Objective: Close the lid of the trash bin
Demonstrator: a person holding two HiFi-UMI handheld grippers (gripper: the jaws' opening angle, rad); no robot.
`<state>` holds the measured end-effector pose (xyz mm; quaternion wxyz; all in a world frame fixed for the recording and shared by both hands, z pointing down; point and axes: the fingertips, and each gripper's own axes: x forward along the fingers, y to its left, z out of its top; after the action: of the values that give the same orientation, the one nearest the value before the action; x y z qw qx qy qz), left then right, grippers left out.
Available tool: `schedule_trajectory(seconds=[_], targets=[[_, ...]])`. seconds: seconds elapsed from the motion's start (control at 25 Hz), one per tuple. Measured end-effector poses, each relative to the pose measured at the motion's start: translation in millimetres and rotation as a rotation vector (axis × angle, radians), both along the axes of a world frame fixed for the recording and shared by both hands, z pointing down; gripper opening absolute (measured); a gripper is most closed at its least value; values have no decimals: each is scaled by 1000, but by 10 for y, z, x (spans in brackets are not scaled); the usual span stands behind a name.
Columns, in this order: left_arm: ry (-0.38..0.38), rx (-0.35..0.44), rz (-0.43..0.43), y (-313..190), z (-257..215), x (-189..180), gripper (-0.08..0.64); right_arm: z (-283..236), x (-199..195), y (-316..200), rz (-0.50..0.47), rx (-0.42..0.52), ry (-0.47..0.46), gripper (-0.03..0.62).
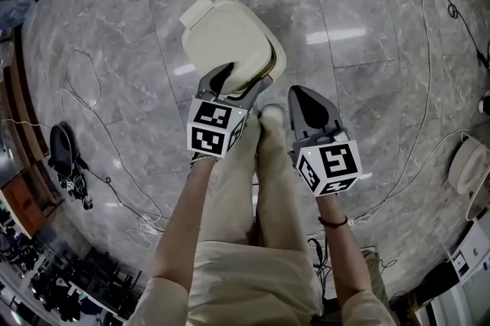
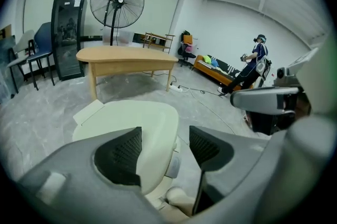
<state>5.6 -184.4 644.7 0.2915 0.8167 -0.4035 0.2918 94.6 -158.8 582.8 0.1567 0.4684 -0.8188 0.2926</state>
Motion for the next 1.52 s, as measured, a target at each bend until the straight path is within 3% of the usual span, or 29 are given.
schedule_trajectory(seconds=[0.16, 0.32, 0.6, 1.12, 1.52], targets=[[15, -1, 4, 34, 108, 4, 268, 125, -13, 37, 18, -12, 1, 5], [33, 10, -35, 7, 169, -58, 187, 208, -88, 54, 37, -17, -13, 5], [-14, 23, -18, 9, 346, -120, 77, 346, -246, 89, 60, -26, -53, 5], [-71, 33, 70, 77, 700, -78, 29, 617, -191, 37, 100, -19, -39, 5], [-73, 20, 84, 72, 834, -81, 25, 733, -234, -29, 132, -27, -68, 5]])
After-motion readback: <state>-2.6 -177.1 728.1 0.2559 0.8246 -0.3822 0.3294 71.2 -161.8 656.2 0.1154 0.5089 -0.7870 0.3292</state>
